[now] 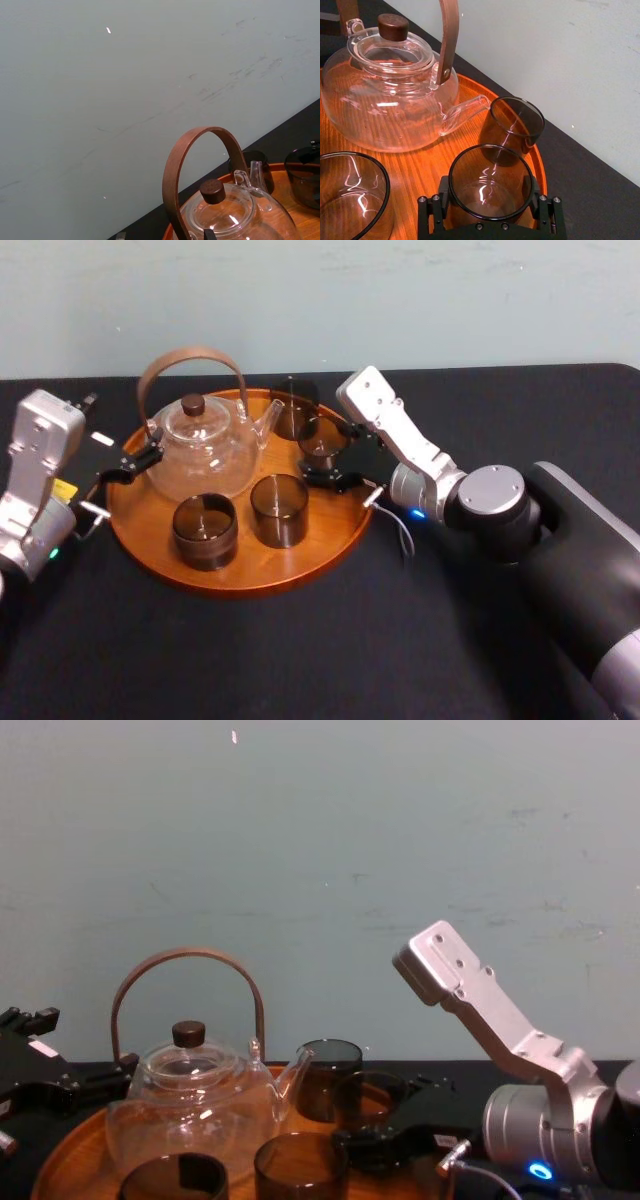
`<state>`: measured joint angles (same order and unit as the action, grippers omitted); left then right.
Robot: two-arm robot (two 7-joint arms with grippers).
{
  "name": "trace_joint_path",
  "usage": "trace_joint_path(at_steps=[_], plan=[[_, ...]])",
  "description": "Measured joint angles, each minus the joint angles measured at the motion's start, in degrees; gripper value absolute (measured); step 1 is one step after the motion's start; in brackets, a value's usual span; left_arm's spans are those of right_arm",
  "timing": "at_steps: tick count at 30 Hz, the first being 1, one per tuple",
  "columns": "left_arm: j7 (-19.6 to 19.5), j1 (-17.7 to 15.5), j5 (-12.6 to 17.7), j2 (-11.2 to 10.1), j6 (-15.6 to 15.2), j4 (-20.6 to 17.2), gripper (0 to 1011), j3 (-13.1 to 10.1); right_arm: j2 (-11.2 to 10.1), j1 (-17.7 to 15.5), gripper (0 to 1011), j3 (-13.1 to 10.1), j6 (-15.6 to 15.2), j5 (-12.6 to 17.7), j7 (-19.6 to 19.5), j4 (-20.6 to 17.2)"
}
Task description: Pick up the glass from the table and place it on the tray.
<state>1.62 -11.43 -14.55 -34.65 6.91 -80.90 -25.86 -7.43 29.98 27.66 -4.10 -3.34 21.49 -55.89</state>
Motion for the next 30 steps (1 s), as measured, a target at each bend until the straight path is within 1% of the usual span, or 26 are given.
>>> trace_joint_path(at_steps=[16, 18, 19, 27, 30], plan=[[0.00, 0.00, 0.00, 0.00, 0.00, 0.00, 1010, 0.00, 0.05, 0.04, 924, 0.04, -0.02, -0.12, -0.08, 0.11], [0.00, 0.00, 0.00, 0.00, 0.00, 0.00, 1009, 0.00, 0.05, 0.04, 954, 0.03, -0.02, -0.12, -0.08, 0.11], [0.00, 0.00, 0.00, 0.00, 0.00, 0.00, 1010, 0.00, 0.04, 0.04, 999, 0.03, -0.03, -0.12, -0.08, 0.11], [0.00, 0.00, 0.00, 0.00, 0.00, 0.00, 1010, 0.00, 0.01, 0.02, 1002, 0.02, -0.04, -0.12, -0.07, 0.07], [0.00, 0.00, 0.00, 0.00, 0.00, 0.00, 1009, 0.00, -0.37, -0.29, 1002, -0.24, -0.44, 0.08, 0.20, -0.55]])
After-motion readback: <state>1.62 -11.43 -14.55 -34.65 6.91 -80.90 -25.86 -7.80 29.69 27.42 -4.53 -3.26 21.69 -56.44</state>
